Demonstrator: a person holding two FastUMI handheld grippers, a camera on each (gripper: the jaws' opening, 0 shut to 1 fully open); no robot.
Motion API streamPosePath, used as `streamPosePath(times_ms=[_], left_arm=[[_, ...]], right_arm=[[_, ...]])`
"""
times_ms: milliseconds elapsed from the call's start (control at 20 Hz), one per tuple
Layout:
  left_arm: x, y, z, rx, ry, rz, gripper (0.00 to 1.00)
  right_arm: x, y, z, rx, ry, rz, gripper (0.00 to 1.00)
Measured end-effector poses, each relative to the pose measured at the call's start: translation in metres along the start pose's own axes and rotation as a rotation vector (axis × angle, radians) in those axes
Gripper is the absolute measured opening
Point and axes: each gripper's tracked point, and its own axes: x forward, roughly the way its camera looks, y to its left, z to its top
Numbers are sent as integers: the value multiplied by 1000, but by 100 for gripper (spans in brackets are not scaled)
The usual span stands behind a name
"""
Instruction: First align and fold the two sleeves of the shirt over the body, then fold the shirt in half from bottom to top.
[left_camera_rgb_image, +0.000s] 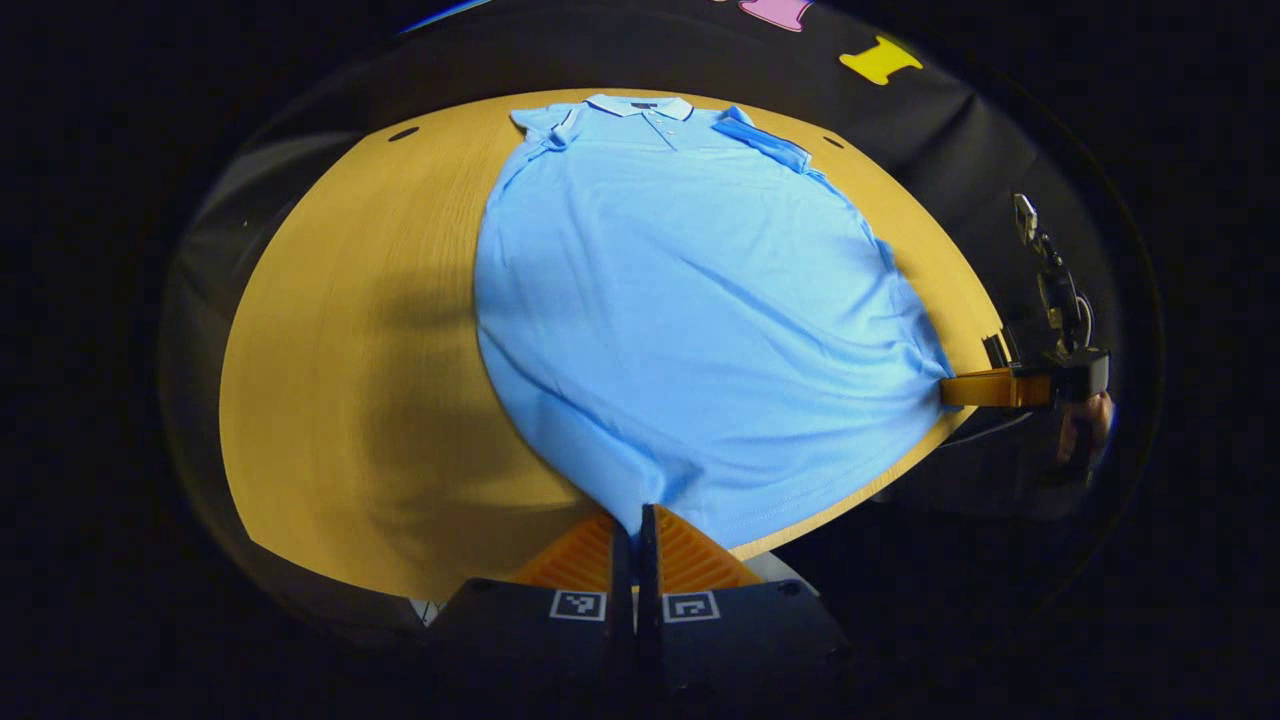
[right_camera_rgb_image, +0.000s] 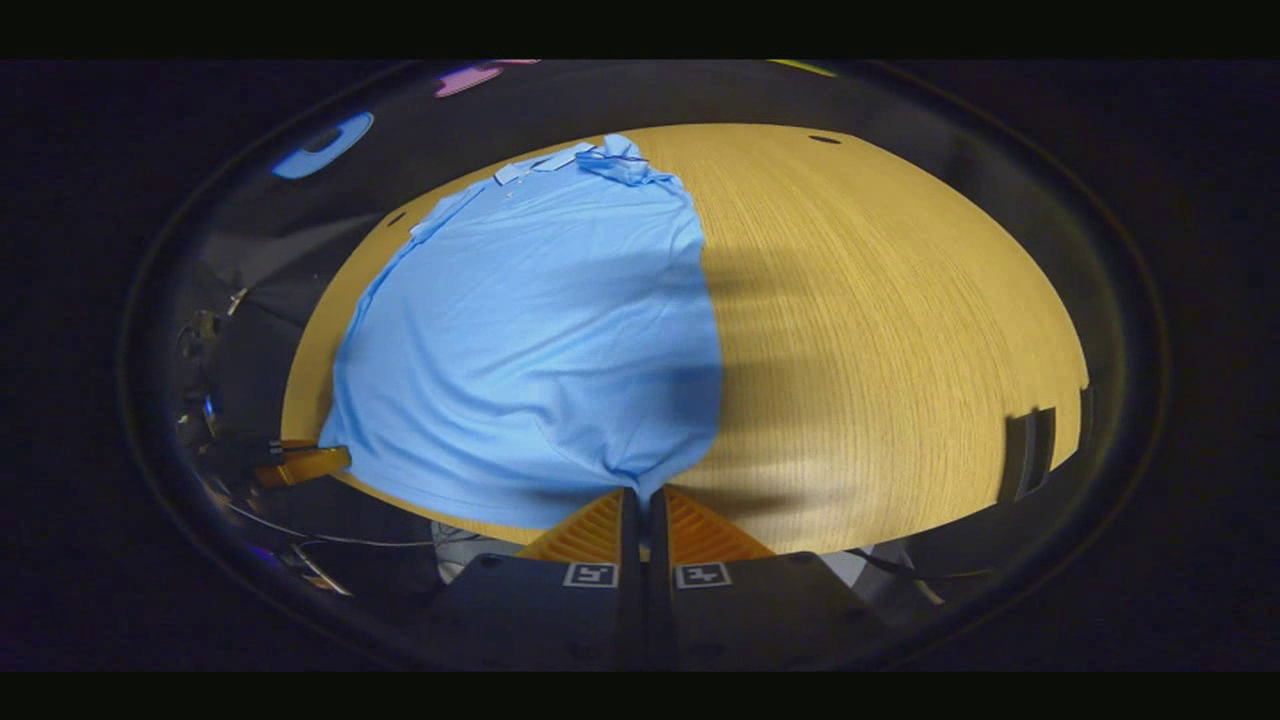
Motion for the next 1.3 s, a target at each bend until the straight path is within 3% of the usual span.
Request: streamPosePath(times_ms=[150, 350, 450, 900, 1300], left_arm=[[-6, -3, 9, 17, -29, -25, 6], [-15, -8, 29, 21, -84, -61, 6], [-22, -11, 39, 22, -111, -75, 6], [-55, -3, 124, 19, -262, -72, 6], [-76, 18, 224, 40, -399, -21, 6]], right_arm=[[-5, 15, 9, 23, -40, 89, 11], [-15, 40, 30, 39, -108, 227, 1], [-19, 47, 41, 29, -137, 268, 6], [-50, 80, 114, 3, -282, 416, 6], [-74, 91, 226, -40, -450, 456, 6]])
